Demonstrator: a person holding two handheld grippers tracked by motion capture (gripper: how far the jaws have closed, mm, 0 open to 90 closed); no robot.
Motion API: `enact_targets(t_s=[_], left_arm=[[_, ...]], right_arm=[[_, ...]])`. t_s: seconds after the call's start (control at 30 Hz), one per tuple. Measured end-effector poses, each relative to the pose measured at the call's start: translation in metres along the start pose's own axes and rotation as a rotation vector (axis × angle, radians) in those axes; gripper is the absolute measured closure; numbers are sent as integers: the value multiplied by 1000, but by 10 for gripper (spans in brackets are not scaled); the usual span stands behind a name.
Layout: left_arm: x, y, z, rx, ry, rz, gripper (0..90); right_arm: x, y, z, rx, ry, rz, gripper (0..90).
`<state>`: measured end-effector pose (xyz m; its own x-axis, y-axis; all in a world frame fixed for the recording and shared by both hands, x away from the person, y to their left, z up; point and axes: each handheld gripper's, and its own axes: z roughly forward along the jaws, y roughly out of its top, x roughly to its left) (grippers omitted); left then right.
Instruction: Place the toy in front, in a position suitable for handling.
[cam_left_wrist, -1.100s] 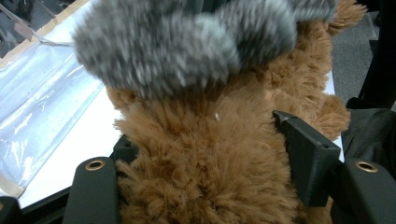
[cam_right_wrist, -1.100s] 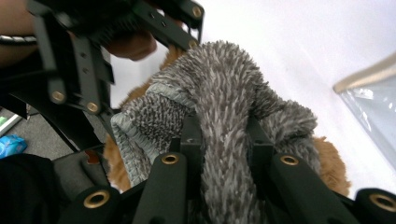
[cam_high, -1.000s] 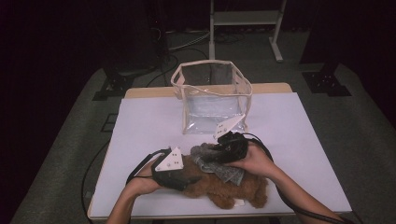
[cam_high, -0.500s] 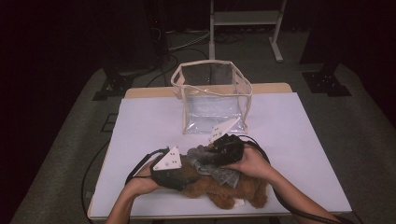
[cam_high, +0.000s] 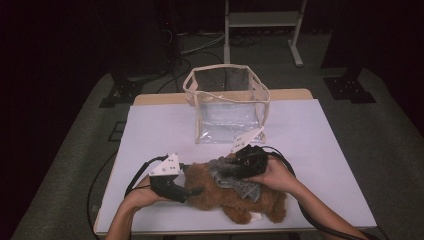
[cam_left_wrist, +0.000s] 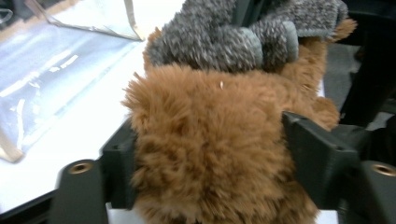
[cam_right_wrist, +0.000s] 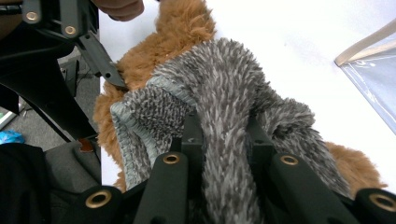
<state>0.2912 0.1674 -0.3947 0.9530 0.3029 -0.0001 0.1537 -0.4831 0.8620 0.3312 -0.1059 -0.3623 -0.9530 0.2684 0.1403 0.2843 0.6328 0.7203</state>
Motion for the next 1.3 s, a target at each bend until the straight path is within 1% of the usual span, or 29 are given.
enact_targets(t_s=[0.03,0.07,0.1,0.13,0.17,0.23,0.27,0.3,0.37,0.43,0.5,0.6,0.7,0.77,0.8,0.83,0.87,0.9,0.93,0.97,1.0,1.03,1.07,1.1,1.17,1.2,1.23,1.27,1.3], left_arm=[[1,-2,1,-3,-3,-4,354],[2,-3,2,-5,-6,-14,354],[2,-3,4,-5,-10,-13,377],[2,-3,5,-6,-11,-14,377],[0,-3,7,-5,-7,-14,383],[0,-2,7,-2,-6,-12,384],[-1,-2,7,-2,-6,-7,384],[-1,-2,7,-2,-6,-4,385],[-2,-2,8,2,-8,4,385],[-3,-2,7,5,-3,7,384],[-4,-2,7,3,-4,10,384],[-4,-1,6,15,-1,33,381],[-5,-1,6,16,1,38,377],[-5,0,6,19,5,41,374],[-5,1,6,20,7,42,373],[-5,1,6,20,7,43,372],[-5,1,6,24,8,48,372],[-5,1,6,25,9,49,371],[-5,1,6,25,9,49,371],[-5,1,6,26,9,50,371],[-5,1,6,26,9,49,371],[-5,1,5,27,7,50,371],[-5,1,5,27,7,50,371],[-5,1,5,28,5,51,371],[-5,1,5,28,4,57,370],[-5,1,5,27,2,55,370],[-5,1,5,27,3,54,369],[-5,1,5,27,2,54,369],[-5,1,5,27,2,54,369]], right_arm=[[1,5,0,-4,2,-10,745],[1,5,0,-4,2,-10,745],[4,13,3,-2,-1,-23,745],[4,13,3,-2,-1,-23,745],[6,21,7,-7,7,-35,745],[8,28,12,-15,16,-50,745],[8,28,12,-15,16,-50,745],[10,34,16,-24,29,-45,745],[15,45,26,-24,32,-75,744],[16,48,30,-10,26,-83,744],[13,48,30,-15,27,-84,743],[6,39,21,-7,7,-55,743],[-4,24,6,11,-31,-31,742],[-8,14,-3,14,-40,-11,743],[-9,10,-6,15,-40,-9,743],[-8,4,-16,10,-49,1,743],[-8,4,-16,10,-49,1,743],[-8,-3,-27,10,-69,7,742],[-8,-3,-27,10,-69,7,742],[-11,-11,-36,3,-83,23,742],[-11,-11,-36,3,-83,23,742],[-15,-18,-43,1,-103,46,742],[-15,-18,-43,1,-103,46,742],[-19,-23,-47,5,-119,57,742],[-28,-35,-53,10,-144,92,741],[-36,-44,-57,-2,-141,120,741],[-44,-57,-61,-15,-151,167,741],[-44,-57,-61,-15,-151,167,741],[-51,-69,-66,-46,-139,227,741]])
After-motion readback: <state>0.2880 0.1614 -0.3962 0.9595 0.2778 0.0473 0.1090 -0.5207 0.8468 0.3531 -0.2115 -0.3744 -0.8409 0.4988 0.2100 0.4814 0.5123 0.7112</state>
